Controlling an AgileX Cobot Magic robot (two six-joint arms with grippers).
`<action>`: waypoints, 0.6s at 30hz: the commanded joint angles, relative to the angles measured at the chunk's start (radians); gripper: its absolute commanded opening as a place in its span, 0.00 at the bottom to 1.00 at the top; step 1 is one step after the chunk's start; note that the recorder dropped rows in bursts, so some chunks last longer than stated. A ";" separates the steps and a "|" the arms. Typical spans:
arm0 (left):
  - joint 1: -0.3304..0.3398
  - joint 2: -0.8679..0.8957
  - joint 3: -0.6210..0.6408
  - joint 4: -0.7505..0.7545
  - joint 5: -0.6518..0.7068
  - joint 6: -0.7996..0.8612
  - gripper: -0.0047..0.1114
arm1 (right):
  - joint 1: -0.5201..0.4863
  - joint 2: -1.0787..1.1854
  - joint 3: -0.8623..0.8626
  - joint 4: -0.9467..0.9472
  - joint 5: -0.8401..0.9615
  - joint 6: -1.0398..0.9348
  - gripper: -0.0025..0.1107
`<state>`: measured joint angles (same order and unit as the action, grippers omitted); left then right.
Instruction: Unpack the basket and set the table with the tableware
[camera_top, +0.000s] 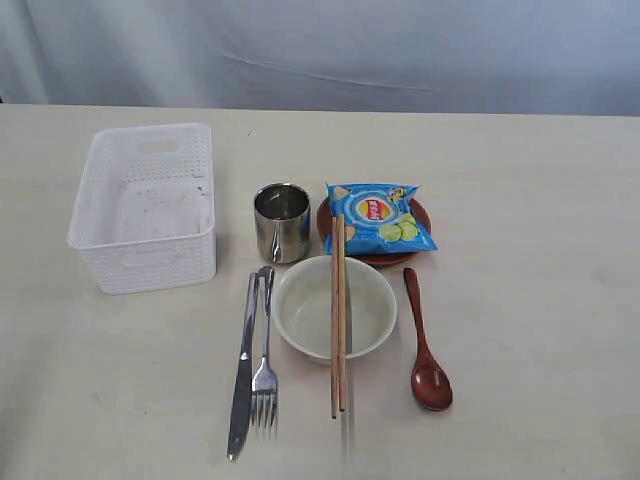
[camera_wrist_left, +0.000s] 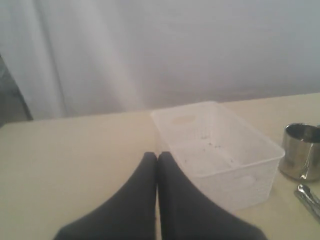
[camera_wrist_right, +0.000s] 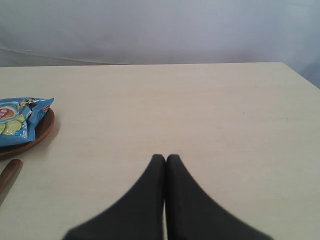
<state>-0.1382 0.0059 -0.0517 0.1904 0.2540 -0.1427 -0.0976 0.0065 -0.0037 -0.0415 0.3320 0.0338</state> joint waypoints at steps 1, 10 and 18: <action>0.060 -0.006 0.052 -0.015 -0.002 -0.037 0.04 | -0.006 -0.006 0.004 0.001 -0.002 -0.003 0.02; 0.085 -0.006 0.052 -0.011 0.089 -0.037 0.04 | -0.006 -0.006 0.004 0.001 -0.002 -0.005 0.02; 0.085 -0.006 0.052 -0.011 0.089 -0.037 0.04 | -0.006 -0.006 0.004 0.001 -0.002 -0.005 0.02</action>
<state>-0.0558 0.0059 -0.0037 0.1875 0.3480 -0.1698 -0.0976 0.0065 -0.0037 -0.0415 0.3320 0.0338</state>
